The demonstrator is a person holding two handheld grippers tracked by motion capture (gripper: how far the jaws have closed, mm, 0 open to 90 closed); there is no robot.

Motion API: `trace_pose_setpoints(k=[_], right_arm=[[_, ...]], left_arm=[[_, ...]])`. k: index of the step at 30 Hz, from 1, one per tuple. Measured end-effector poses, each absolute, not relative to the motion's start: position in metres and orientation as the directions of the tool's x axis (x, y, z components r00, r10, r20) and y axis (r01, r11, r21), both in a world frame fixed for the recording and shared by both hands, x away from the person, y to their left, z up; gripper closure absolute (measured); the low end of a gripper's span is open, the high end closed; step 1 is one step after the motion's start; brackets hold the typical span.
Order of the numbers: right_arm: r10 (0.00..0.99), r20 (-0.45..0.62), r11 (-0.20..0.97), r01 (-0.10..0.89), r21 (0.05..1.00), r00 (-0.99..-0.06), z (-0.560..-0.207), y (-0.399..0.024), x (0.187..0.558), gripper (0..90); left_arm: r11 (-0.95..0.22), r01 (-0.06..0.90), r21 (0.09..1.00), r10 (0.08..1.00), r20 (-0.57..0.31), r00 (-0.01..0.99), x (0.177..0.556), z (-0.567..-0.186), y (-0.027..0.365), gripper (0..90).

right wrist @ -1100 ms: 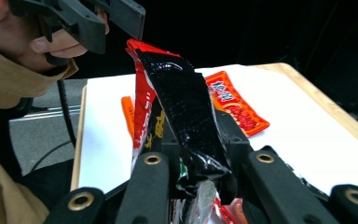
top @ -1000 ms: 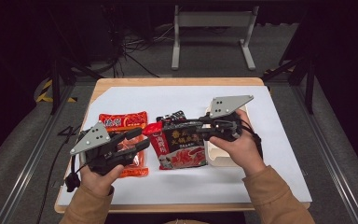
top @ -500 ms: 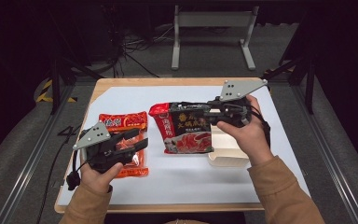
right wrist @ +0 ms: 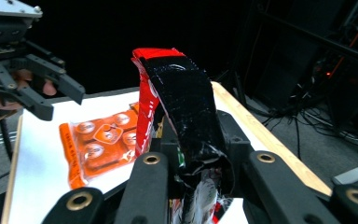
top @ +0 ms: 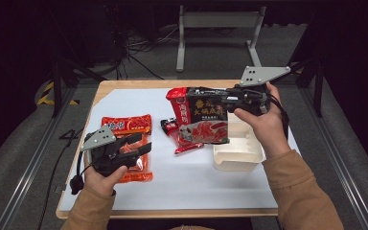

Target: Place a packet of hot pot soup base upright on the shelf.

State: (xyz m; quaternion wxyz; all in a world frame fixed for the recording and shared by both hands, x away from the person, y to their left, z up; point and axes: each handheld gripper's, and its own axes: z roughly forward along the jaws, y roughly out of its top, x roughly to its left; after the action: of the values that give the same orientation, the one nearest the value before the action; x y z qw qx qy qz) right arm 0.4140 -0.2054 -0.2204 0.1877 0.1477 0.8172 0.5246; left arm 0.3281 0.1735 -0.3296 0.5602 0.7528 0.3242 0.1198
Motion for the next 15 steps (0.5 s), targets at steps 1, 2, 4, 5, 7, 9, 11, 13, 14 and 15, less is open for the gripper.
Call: trace_pose_setpoints(k=[1,2,4,5,7,9,11,13,14,15], right_arm=[[0.443,-0.151,0.403,0.045,0.914,-0.884,-0.220,-0.207,0.416,75.3],[0.447,-0.152,0.403,0.047,0.914,-0.881,-0.220,-0.209,0.418,75.3],[0.452,-0.156,0.403,0.045,0.914,-0.878,-0.220,-0.212,0.422,75.2],[0.455,-0.159,0.403,0.044,0.914,-0.877,-0.220,-0.213,0.424,75.2],[0.463,-0.161,0.405,0.046,0.913,-0.872,-0.219,-0.216,0.428,75.2],[0.471,-0.170,0.406,0.042,0.913,-0.866,-0.219,-0.220,0.432,75.2],[0.478,-0.176,0.409,0.040,0.912,-0.861,-0.219,-0.222,0.435,75.1],[0.486,-0.179,0.406,0.039,0.913,-0.856,-0.220,-0.225,0.439,75.1],[0.489,-0.180,0.405,0.040,0.913,-0.854,-0.220,-0.227,0.441,75.0],[0.492,-0.181,0.404,0.040,0.914,-0.852,-0.220,-0.228,0.442,75.0]], left_arm=[[-0.164,0.355,0.920,0.624,-0.182,0.760,0.329,-0.330,0.174,47.5],[-0.167,0.356,0.920,0.626,-0.180,0.759,0.329,-0.331,0.174,47.4],[-0.170,0.360,0.917,0.628,-0.181,0.757,0.331,-0.332,0.175,47.2],[-0.164,0.365,0.916,0.629,-0.188,0.754,0.331,-0.333,0.175,47.1],[-0.165,0.370,0.914,0.630,-0.191,0.753,0.331,-0.334,0.175,47.1],[-0.167,0.370,0.914,0.632,-0.189,0.752,0.332,-0.334,0.176,47.1],[-0.169,0.371,0.913,0.635,-0.187,0.750,0.333,-0.334,0.176,46.9],[-0.167,0.372,0.913,0.636,-0.189,0.748,0.333,-0.335,0.176,46.9],[-0.168,0.375,0.912,0.636,-0.190,0.748,0.333,-0.335,0.176,46.8],[-0.169,0.375,0.911,0.636,-0.190,0.748,0.333,-0.335,0.176,46.6]])
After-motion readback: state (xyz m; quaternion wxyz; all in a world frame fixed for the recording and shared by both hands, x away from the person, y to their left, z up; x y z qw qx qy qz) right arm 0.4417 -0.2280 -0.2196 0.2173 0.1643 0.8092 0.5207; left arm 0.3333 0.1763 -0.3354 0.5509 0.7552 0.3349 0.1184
